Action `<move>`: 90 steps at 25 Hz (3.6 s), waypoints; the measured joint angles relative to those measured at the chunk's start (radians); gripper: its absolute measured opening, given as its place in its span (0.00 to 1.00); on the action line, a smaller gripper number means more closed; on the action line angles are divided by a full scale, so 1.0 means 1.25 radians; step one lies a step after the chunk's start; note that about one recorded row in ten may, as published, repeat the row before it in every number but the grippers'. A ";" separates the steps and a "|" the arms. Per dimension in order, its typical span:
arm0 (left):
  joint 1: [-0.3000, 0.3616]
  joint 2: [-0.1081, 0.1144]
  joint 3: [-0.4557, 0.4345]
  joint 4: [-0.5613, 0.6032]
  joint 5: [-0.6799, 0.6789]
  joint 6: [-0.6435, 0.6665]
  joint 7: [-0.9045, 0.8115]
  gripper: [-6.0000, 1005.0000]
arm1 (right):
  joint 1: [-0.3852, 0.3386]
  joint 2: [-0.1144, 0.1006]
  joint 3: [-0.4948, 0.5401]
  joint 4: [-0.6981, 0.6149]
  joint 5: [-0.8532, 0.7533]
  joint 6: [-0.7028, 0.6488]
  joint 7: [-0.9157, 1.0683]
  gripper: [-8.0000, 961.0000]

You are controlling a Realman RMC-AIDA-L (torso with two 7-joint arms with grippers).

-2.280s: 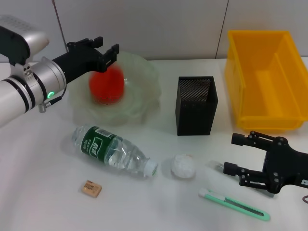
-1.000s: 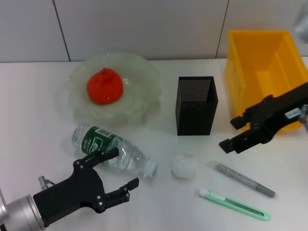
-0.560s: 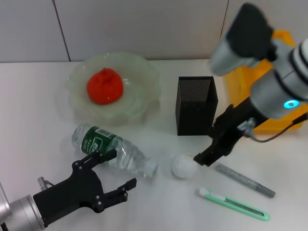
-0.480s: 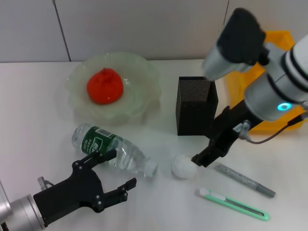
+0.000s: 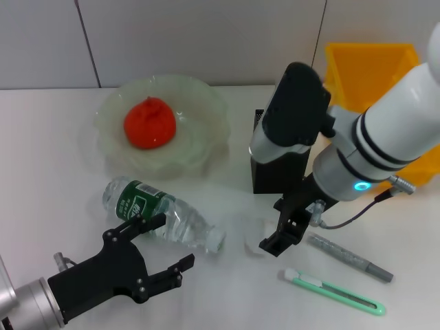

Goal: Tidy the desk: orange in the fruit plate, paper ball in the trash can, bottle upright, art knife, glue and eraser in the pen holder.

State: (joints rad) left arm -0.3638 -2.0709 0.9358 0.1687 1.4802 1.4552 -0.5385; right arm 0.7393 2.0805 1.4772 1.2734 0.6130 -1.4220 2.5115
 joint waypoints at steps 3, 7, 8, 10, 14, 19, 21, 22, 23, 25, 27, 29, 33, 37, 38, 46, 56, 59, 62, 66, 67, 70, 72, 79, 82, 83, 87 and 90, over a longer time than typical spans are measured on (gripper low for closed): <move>0.002 0.000 0.000 0.000 0.000 0.000 0.000 0.84 | 0.008 0.002 -0.021 -0.031 0.000 0.027 0.004 0.78; 0.002 -0.001 0.008 0.000 0.000 0.001 0.000 0.84 | 0.012 0.003 -0.050 -0.048 -0.001 0.062 0.013 0.77; 0.002 -0.001 0.008 0.000 0.000 0.001 0.000 0.84 | 0.013 0.003 -0.055 -0.050 -0.001 0.068 0.015 0.77; 0.003 -0.001 0.013 -0.001 0.000 0.001 0.000 0.84 | 0.015 0.003 -0.065 -0.059 -0.001 0.078 0.017 0.77; 0.002 -0.001 0.019 -0.001 0.000 0.001 0.000 0.84 | 0.028 0.005 -0.069 -0.089 0.005 0.098 0.017 0.76; 0.002 -0.001 0.020 -0.001 0.000 0.001 0.000 0.84 | 0.034 0.006 -0.074 -0.102 0.008 0.105 0.019 0.76; 0.002 -0.001 0.020 -0.001 0.000 0.001 0.000 0.84 | 0.039 0.006 -0.076 -0.107 0.008 0.103 0.019 0.75; 0.002 -0.001 0.020 -0.001 0.000 0.001 0.000 0.84 | 0.041 0.006 -0.077 -0.111 0.008 0.103 0.019 0.75; 0.001 -0.001 0.020 -0.001 0.000 0.001 0.000 0.84 | 0.042 0.006 -0.077 -0.116 0.008 0.103 0.019 0.75; 0.000 -0.001 0.020 -0.001 0.000 0.001 0.000 0.84 | 0.043 0.006 -0.077 -0.119 0.009 0.104 0.019 0.75; 0.000 -0.001 0.020 -0.001 0.000 0.001 0.000 0.84 | 0.041 0.006 -0.074 -0.113 0.010 0.099 0.019 0.67; -0.003 -0.001 0.020 -0.001 0.000 0.001 0.000 0.84 | 0.035 0.005 -0.071 -0.095 0.012 0.092 0.020 0.59; -0.004 0.000 0.020 -0.001 0.000 0.002 0.000 0.84 | 0.028 0.003 -0.041 -0.070 0.013 0.071 0.021 0.55; -0.004 0.000 0.020 -0.001 0.000 0.006 0.000 0.84 | 0.020 0.002 0.029 -0.013 0.013 0.021 0.026 0.53; -0.004 0.000 0.020 -0.001 0.000 0.006 0.000 0.84 | 0.017 0.002 0.053 0.014 0.011 0.003 0.028 0.53; -0.004 -0.001 0.020 0.000 0.000 0.008 0.000 0.84 | -0.002 0.000 0.244 0.193 -0.045 -0.096 0.048 0.53; -0.005 -0.001 0.020 0.000 0.000 0.010 0.000 0.84 | -0.047 -0.001 0.432 0.351 -0.170 -0.107 0.061 0.53; -0.006 -0.001 0.020 0.001 0.000 0.010 0.000 0.84 | -0.057 -0.001 0.446 0.342 -0.200 -0.096 0.061 0.53; -0.006 -0.001 0.020 0.001 0.000 0.010 0.000 0.84 | -0.068 -0.001 0.447 0.326 -0.217 -0.077 0.061 0.53; -0.011 -0.001 0.020 0.000 0.000 0.012 0.000 0.84 | -0.090 0.000 0.449 0.275 -0.232 -0.019 0.061 0.54; -0.011 -0.001 0.020 0.000 0.000 0.012 0.000 0.84 | -0.090 0.000 0.449 0.275 -0.232 -0.019 0.061 0.55; -0.011 -0.001 0.020 -0.001 0.000 0.018 0.000 0.84 | -0.093 -0.001 0.468 0.236 -0.239 0.011 0.061 0.55; -0.012 -0.001 0.020 -0.001 0.000 0.020 0.000 0.84 | -0.089 -0.001 0.487 0.200 -0.239 0.033 0.061 0.56; -0.013 -0.001 0.020 0.000 -0.001 0.029 0.000 0.84 | -0.094 0.000 0.506 0.130 -0.232 0.102 0.061 0.58; -0.013 -0.001 0.020 0.002 -0.001 0.030 0.000 0.84 | -0.104 0.001 0.508 0.128 -0.207 0.109 0.061 0.58; -0.012 -0.001 0.020 0.002 -0.001 0.030 0.000 0.84 | -0.106 0.001 0.508 0.128 -0.199 0.110 0.061 0.59; -0.012 0.000 0.020 0.004 0.000 0.030 0.000 0.84 | -0.108 0.000 0.508 0.128 -0.190 0.115 0.058 0.69; -0.011 0.000 0.020 0.006 -0.001 0.030 0.000 0.84 | -0.107 0.000 0.506 0.130 -0.187 0.115 0.056 0.80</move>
State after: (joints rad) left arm -0.3773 -2.0709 0.9602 0.1767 1.4789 1.4925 -0.5384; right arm 0.6049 2.0811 2.1093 1.4362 0.3798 -1.2780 2.5820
